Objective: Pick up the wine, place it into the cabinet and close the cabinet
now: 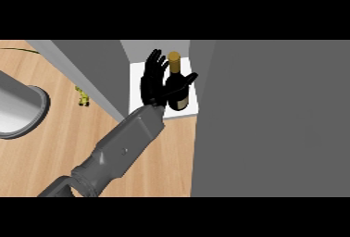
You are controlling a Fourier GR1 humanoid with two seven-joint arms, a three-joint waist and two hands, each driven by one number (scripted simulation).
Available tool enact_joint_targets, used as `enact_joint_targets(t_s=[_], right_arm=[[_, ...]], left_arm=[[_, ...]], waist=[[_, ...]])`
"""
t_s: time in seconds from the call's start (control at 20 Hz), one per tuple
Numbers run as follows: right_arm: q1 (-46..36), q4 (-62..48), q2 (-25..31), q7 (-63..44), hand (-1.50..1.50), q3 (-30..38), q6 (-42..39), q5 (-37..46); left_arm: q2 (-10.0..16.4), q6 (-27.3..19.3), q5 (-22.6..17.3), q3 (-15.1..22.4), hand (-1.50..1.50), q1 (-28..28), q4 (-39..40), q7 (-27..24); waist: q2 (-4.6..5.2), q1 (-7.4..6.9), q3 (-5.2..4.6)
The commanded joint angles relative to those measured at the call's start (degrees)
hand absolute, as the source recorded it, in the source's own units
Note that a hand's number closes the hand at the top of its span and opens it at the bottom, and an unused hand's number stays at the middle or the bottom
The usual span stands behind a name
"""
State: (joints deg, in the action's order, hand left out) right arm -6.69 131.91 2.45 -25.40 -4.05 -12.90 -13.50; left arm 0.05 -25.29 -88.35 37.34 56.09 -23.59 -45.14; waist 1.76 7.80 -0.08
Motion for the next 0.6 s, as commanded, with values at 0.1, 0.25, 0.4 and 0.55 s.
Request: enact_joint_targets(t_s=[0.1, 0.25, 0.4, 0.55], right_arm=[[0.0, 0.2, 0.1, -0.4, -1.5, 0.0, -0.2, -0.8], [-1.3, -1.3, 0.2, 0.4, -1.5, 0.5, -0.6, -1.6], [0.9, -1.4, 0.2, 2.3, -1.5, 0.8, -1.0, 0.2], [-1.4, -2.8, 0.0, 1.3, -1.5, 0.0, -0.5, 0.5]], left_arm=[[0.0, -2.7, -2.4, 3.3, -1.5, 0.2, 0.3, -0.9], [-0.1, -3.2, -0.5, 4.7, -1.5, 3.2, 4.3, -0.7], [-0.1, -4.5, 1.1, 8.2, -1.5, 2.8, 3.8, -1.1], [-0.1, -6.1, 1.4, 10.1, -1.5, 4.1, 2.7, -0.4]], waist=[[0.05, 0.11, 0.01], [0.5, 0.12, 0.04], [0.03, -0.67, 0.09], [0.08, -0.72, 0.03]])
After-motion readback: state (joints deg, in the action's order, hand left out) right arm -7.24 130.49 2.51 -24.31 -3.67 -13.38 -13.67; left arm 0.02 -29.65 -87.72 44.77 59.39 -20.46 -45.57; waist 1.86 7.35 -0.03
